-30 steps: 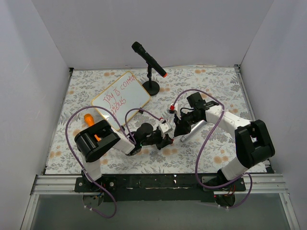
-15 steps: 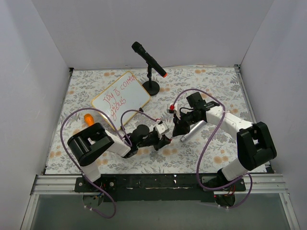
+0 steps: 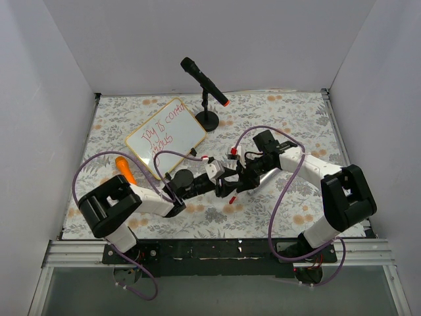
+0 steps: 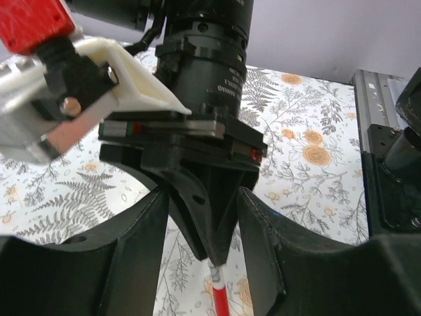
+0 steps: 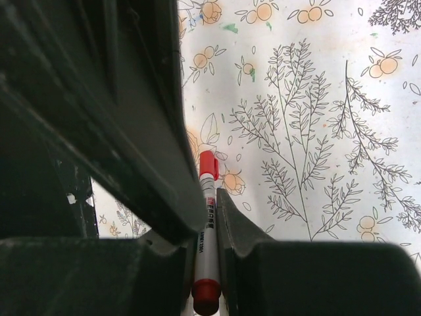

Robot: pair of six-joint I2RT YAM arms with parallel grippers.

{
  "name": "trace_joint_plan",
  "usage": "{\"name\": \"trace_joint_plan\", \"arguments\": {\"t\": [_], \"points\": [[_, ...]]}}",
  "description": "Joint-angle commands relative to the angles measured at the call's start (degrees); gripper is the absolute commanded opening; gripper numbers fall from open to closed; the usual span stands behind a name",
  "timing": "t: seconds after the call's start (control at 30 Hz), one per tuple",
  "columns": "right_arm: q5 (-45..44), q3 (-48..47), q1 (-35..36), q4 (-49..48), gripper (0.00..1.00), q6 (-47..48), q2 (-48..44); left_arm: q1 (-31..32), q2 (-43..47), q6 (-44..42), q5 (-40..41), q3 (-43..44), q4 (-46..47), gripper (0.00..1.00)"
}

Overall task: Write a sentence on the whiteboard
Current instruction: Insert the whiteboard marker into the whiteboard marker, then pass from the right arm to the left

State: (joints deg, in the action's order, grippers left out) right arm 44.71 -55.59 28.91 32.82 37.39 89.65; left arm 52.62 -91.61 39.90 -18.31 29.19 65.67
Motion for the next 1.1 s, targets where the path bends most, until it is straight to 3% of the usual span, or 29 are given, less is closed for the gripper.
{"name": "trace_joint_plan", "arguments": {"t": [0.0,0.2,0.33,0.63,1.07], "points": [[-1.6,0.3,0.3,0.1,0.01,-0.3,0.3,0.1,6.1,0.0,0.2,-3.6,-0.4,0.48],[-1.8,0.2,0.2,0.1,0.01,-0.4,0.1,0.1,14.9,0.8,0.1,-9.1,-10.1,0.61],[-1.6,0.1,0.2,0.2,0.01,-0.4,0.1,0.2,15.4,1.0,-0.3,-10.6,-12.8,0.64],[-1.4,0.0,0.1,0.1,0.01,-0.6,0.3,1.3,4.0,1.8,0.5,-8.4,-10.0,0.65],[-1.1,-0.1,-0.1,0.1,0.01,-0.8,0.1,4.5,-6.9,1.8,5.0,-2.0,-11.4,0.55]]}}
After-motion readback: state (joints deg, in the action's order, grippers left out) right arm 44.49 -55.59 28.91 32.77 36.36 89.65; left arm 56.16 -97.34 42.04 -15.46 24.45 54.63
